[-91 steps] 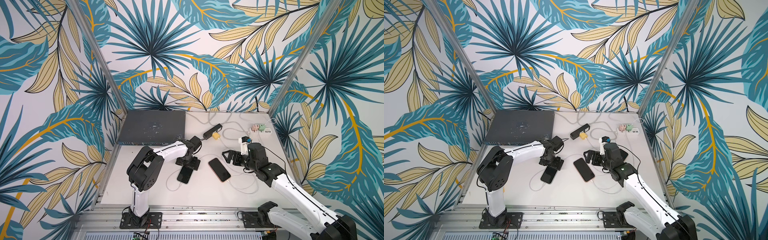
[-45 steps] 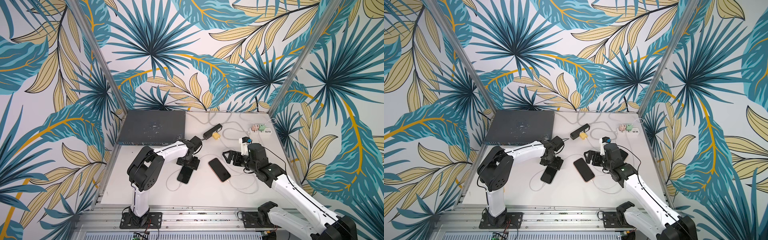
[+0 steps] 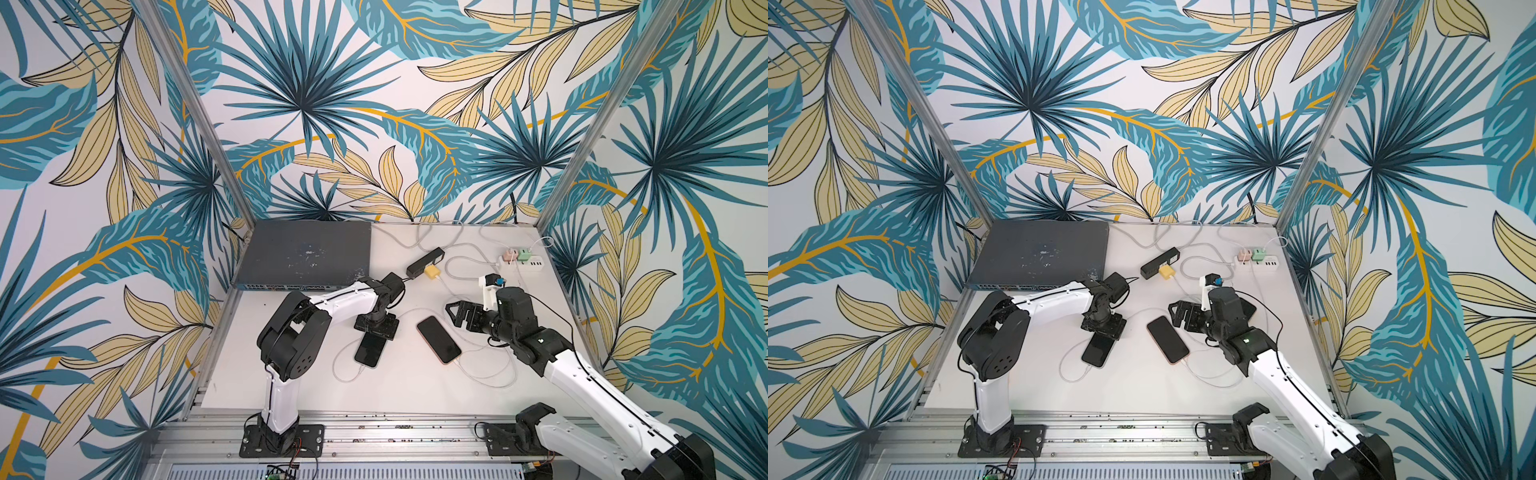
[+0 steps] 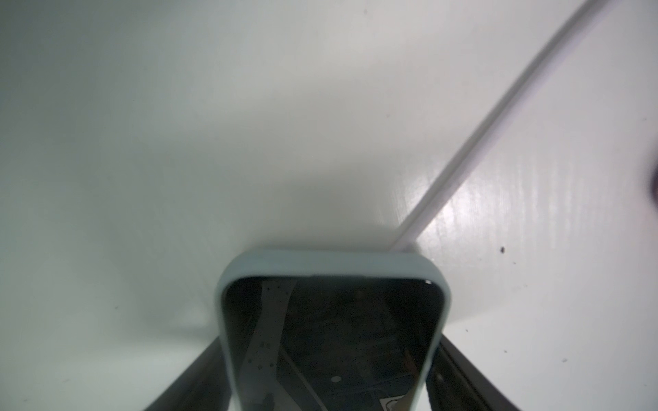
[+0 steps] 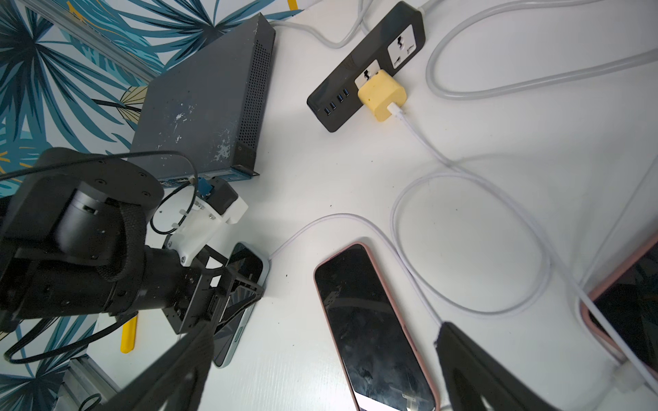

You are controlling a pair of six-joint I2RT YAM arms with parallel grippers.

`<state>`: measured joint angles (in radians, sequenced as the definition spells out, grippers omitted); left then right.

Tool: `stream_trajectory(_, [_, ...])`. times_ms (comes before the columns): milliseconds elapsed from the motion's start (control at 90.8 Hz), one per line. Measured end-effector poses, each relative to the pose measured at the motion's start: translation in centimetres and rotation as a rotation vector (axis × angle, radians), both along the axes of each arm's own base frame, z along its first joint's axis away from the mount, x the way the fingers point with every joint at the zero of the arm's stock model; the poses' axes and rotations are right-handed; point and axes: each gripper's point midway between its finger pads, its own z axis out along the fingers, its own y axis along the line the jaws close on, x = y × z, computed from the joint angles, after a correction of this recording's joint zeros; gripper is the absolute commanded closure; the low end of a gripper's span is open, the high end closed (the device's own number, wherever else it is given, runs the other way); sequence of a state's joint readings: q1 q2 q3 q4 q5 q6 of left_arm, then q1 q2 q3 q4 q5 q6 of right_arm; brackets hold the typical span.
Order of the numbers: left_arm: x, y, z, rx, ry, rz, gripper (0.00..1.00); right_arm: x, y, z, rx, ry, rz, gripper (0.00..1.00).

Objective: Unplug the charging cable from the phone
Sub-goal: Pick up the phone at the center of the board.

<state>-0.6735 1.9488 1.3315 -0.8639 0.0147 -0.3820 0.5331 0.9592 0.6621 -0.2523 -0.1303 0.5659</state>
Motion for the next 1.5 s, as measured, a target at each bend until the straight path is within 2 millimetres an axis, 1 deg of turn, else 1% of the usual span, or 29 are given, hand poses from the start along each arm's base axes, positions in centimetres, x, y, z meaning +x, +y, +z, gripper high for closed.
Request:
stream_trajectory(99, [0.1, 0.0, 0.2, 0.003, 0.000, 0.000, 0.25, -0.1, 0.0, -0.2, -0.002, 0.003, 0.000, 0.01])
stream_trajectory(209, [0.6, -0.3, 0.8, 0.001, -0.013, 0.000, 0.25, -0.1, -0.1, -0.3, -0.003, 0.006, 0.000, 0.01])
stream_trajectory(507, [1.9, -1.2, 3.5, -0.016, -0.044, -0.018, 0.27, -0.3, 0.0, -0.7, 0.011, 0.017, 0.001, 0.01])
stream_trajectory(650, [2.1, -1.3, 4.8, -0.012, -0.045, -0.026, 0.27, -0.6, 0.8, -0.7, 0.039, 0.023, 0.027, 0.07])
stream_trajectory(793, [2.6, -1.7, 6.4, -0.020, -0.057, -0.034, 0.27, -1.3, 2.6, -1.2, 0.086, 0.032, 0.084, 0.11])
stream_trajectory(914, [3.1, -2.2, 8.2, -0.035, -0.076, -0.038, 0.28, -2.2, 4.3, -1.8, 0.120, 0.046, 0.139, 0.11])
stream_trajectory(1002, [3.7, -2.6, 9.5, -0.051, -0.097, -0.040, 0.28, -2.6, 5.8, -1.8, 0.141, 0.047, 0.179, 0.11])
stream_trajectory(1113, [4.0, -2.9, 10.7, -0.063, -0.113, -0.040, 0.28, -3.2, 7.6, -1.7, 0.170, 0.040, 0.228, 0.11])
stream_trajectory(1278, [4.6, -3.3, 12.0, -0.078, -0.132, -0.040, 0.28, -4.3, 10.2, -1.5, 0.240, 0.017, 0.290, 0.11])
stream_trajectory(1377, [4.9, -3.6, 12.5, -0.086, -0.141, -0.040, 0.28, -5.2, 12.0, -2.2, 0.267, 0.030, 0.331, 0.13])
stream_trajectory(1498, [5.2, -3.9, 12.7, -0.089, -0.143, -0.039, 0.28, -6.0, 14.1, -3.1, 0.306, 0.050, 0.367, 0.17])
